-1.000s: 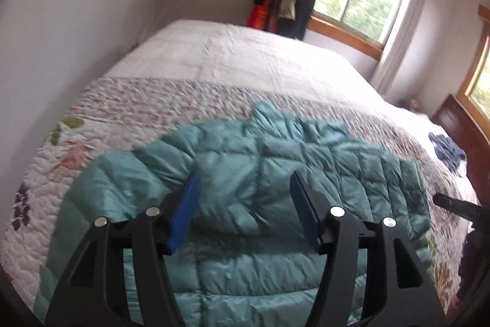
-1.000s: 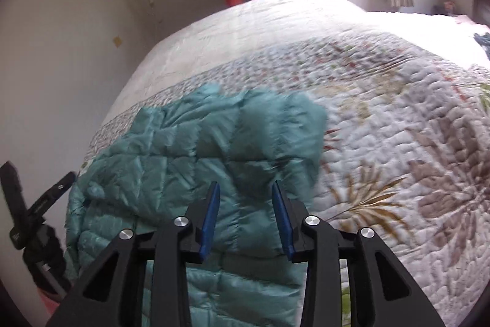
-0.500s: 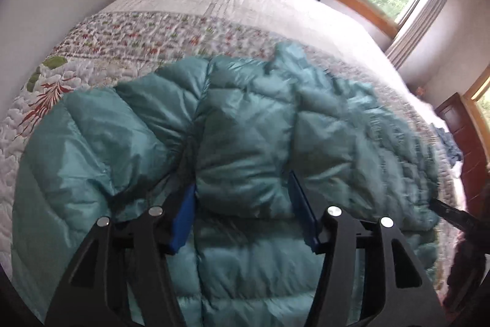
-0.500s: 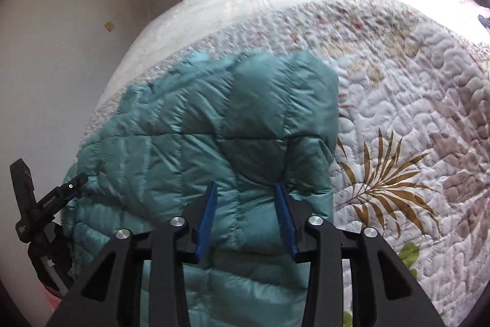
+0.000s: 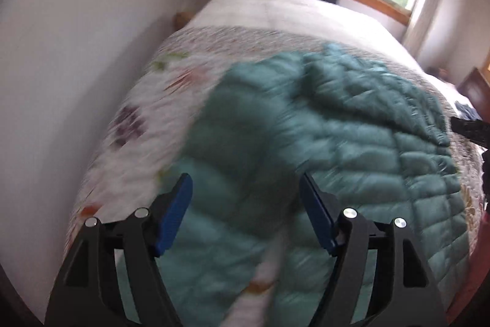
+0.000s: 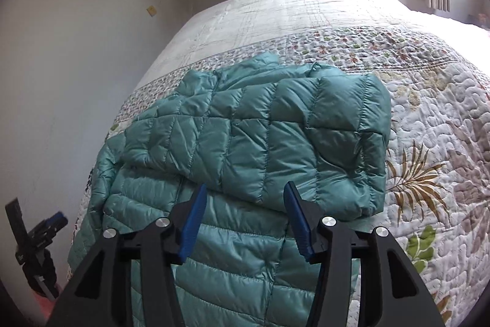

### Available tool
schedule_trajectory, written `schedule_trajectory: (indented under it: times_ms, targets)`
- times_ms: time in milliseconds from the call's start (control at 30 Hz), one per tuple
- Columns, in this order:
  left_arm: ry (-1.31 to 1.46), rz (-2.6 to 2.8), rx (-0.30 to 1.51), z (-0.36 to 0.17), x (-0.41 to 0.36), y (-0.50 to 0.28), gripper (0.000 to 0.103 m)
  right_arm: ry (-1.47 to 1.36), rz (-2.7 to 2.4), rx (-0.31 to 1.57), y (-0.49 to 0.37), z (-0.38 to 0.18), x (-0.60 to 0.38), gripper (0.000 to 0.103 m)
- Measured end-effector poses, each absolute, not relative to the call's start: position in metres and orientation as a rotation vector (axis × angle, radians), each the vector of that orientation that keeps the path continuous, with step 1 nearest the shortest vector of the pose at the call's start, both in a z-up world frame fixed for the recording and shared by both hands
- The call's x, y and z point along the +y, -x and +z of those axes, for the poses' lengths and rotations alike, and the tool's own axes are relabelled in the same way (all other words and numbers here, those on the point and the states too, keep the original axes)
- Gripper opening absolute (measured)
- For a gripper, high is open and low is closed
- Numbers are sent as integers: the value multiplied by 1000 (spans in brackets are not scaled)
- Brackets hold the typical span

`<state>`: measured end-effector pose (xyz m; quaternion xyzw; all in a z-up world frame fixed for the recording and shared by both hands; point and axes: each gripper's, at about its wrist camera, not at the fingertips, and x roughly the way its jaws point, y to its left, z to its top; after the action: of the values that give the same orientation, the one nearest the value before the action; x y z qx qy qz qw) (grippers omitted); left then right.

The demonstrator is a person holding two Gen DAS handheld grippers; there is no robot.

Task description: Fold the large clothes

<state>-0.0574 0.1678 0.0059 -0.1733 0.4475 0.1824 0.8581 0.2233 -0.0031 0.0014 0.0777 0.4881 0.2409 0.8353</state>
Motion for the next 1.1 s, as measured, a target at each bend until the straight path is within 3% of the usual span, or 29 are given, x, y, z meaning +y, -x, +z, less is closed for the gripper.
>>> schedule_trajectory:
  times_ms: [333, 600, 800, 833, 867, 967, 1100]
  targets:
    - [622, 621, 982, -40, 222, 213, 74, -142, 540, 1101, -220, -18, 15, 54]
    - [788, 445, 942, -65, 210, 203, 74, -111, 546, 1121, -216, -28, 25, 55]
    - [812, 489, 954, -77, 216, 188, 44, -117, 519, 1125, -221, -31, 20, 55]
    - [812, 493, 941, -75, 217, 189, 26, -117, 516, 1126, -221, -32, 20, 55]
    - [818, 492, 920, -72, 218, 189, 17, -117, 513, 1128, -222, -32, 19, 55]
    - [794, 526, 874, -59, 219, 190, 7, -121, 510, 1137, -223, -35, 19, 55]
    - [759, 560, 757, -23, 225, 190, 5, -120, 511, 1135, -223, -35, 19, 55]
